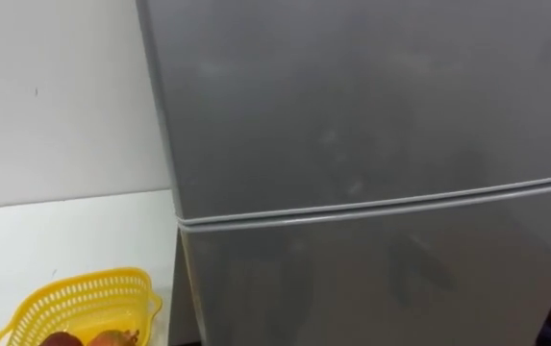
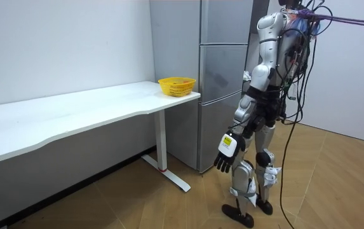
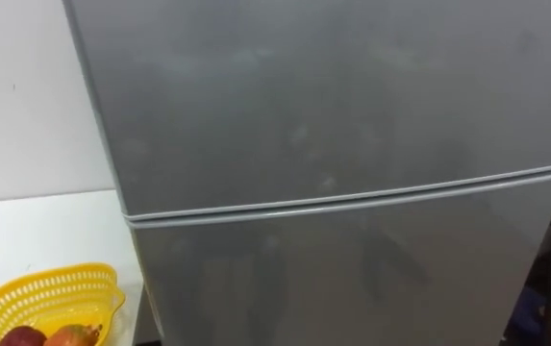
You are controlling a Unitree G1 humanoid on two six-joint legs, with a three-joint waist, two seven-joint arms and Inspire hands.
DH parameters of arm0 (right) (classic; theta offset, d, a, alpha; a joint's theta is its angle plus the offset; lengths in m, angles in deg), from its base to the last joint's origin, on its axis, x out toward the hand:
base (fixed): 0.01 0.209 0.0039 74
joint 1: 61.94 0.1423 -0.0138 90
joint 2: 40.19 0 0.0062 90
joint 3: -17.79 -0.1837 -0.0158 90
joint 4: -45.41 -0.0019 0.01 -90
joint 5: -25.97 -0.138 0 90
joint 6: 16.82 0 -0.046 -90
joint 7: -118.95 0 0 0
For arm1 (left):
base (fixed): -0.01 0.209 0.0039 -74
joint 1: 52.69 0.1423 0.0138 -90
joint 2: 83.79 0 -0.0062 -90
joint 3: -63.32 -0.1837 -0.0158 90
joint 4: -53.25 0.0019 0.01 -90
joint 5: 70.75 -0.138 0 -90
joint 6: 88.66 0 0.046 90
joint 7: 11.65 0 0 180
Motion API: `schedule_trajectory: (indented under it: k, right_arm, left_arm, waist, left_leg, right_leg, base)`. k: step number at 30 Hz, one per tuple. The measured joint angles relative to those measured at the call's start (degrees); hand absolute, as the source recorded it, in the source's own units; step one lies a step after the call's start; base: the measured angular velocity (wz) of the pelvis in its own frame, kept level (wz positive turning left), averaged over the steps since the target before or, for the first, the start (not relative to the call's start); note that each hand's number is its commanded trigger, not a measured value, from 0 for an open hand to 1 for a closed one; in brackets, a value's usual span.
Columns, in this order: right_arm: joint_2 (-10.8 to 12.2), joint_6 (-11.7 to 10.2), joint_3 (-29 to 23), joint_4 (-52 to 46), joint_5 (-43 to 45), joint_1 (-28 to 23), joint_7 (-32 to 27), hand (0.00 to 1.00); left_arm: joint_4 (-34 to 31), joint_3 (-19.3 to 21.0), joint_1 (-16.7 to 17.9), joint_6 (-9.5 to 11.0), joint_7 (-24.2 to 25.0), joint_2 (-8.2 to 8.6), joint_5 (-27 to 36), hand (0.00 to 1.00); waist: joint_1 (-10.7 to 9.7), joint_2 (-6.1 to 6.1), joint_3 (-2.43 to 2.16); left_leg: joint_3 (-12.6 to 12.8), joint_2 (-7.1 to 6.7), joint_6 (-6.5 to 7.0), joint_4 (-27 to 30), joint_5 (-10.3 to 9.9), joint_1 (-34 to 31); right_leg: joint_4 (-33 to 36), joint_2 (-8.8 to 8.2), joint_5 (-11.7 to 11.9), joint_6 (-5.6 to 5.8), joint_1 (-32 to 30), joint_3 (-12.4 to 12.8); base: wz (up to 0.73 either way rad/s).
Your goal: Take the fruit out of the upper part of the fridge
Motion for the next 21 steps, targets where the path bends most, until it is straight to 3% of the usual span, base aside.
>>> schedule_trajectory:
  k: [7, 11, 21]
  right_arm:
    - [1.18, 1.56, 4.59, 12.96, 2.42, 0.22, 10.14, 0.00]
    - [2.63, 3.05, 6.82, 13.65, 4.24, 0.19, 14.83, 0.00]
    - [3.61, 3.59, 9.67, 19.46, 7.79, 2.36, 22.06, 0.00]
  left_arm:
    - [0.04, -0.21, -0.33, -0.55, 2.38, 0.06, -2.51, 0.00]
    - [0.04, -0.07, -0.36, -1.39, 2.71, 0.09, -2.72, 0.00]
    - [0.12, -0.41, -0.17, -3.46, 5.51, 0.49, -4.44, 0.00]
  waist:
    - [2.37, 0.34, 0.19]
    - [4.03, 0.27, 0.32]
    - [4.17, 0.41, 0.61]
  left_leg:
    - [-2.19, -0.48, 0.03, 0.20, -0.02, -0.21]
    - [-2.54, -0.57, 0.07, 0.28, -0.04, -0.35]
    - [-2.86, -0.96, 0.66, 1.10, -0.43, -0.66]
  right_leg:
    - [-0.79, -0.14, -0.11, 0.15, 0.87, -1.78]
    - [-0.80, -0.22, -0.11, 0.16, 0.92, -2.23]
    - [-1.12, -0.74, -0.56, 0.81, 2.07, -4.07]
  base:
    - [0.14]
    - [0.05]
    - [0.11]
